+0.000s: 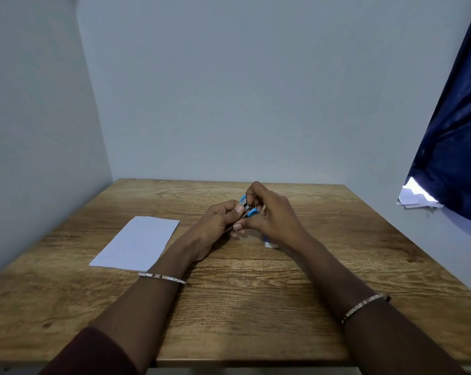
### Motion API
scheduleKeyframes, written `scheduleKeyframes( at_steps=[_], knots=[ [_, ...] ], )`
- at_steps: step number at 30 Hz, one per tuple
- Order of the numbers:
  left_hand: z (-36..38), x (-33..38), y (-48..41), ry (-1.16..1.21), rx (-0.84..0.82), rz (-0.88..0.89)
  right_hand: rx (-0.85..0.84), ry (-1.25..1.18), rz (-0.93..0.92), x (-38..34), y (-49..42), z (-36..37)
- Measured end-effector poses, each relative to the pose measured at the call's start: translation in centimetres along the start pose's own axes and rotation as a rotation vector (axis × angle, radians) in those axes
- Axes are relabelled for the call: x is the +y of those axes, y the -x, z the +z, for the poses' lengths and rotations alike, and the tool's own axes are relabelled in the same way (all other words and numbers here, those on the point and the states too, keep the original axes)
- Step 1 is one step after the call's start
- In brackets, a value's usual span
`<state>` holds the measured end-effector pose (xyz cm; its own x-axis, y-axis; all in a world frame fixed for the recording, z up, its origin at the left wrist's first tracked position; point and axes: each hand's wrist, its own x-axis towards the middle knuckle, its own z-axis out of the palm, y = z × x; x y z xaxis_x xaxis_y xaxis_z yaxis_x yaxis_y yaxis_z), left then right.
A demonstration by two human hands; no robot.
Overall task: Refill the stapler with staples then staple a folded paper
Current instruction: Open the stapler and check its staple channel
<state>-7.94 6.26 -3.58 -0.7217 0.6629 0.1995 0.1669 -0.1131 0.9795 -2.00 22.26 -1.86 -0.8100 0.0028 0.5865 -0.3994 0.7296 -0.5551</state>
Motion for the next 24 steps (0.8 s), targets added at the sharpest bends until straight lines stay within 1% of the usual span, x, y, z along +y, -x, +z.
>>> scheduleKeyframes(
  at_steps=[7, 16, 21, 23, 24],
  knots=[
    [0.24, 0.33, 0.11, 0.026, 0.022, -0.019, -0.010, 0.043, -0.026, -0.03, -0.43, -0.01],
    [0.61, 0.63, 0.26, 0.002, 0.062, -0.017, -0.013, 0.072, -0.083, -0.03, -0.47, 0.04],
    [0.91, 0.70, 0.35, 0.014, 0.082, -0.022, -0.015, 0.076, -0.080, -0.24, -0.46, -0.06],
    [1.00, 0.90, 0.36, 0.038, 0.120, -0.026, -0.017, 0.078, -0.082, -0.60, -0.41, -0.18],
    [0.93, 1.07, 0.34, 0.074, 0.167, -0.036, -0.022, 0.084, -0.097, -0.90, -0.37, -0.14]
  ],
)
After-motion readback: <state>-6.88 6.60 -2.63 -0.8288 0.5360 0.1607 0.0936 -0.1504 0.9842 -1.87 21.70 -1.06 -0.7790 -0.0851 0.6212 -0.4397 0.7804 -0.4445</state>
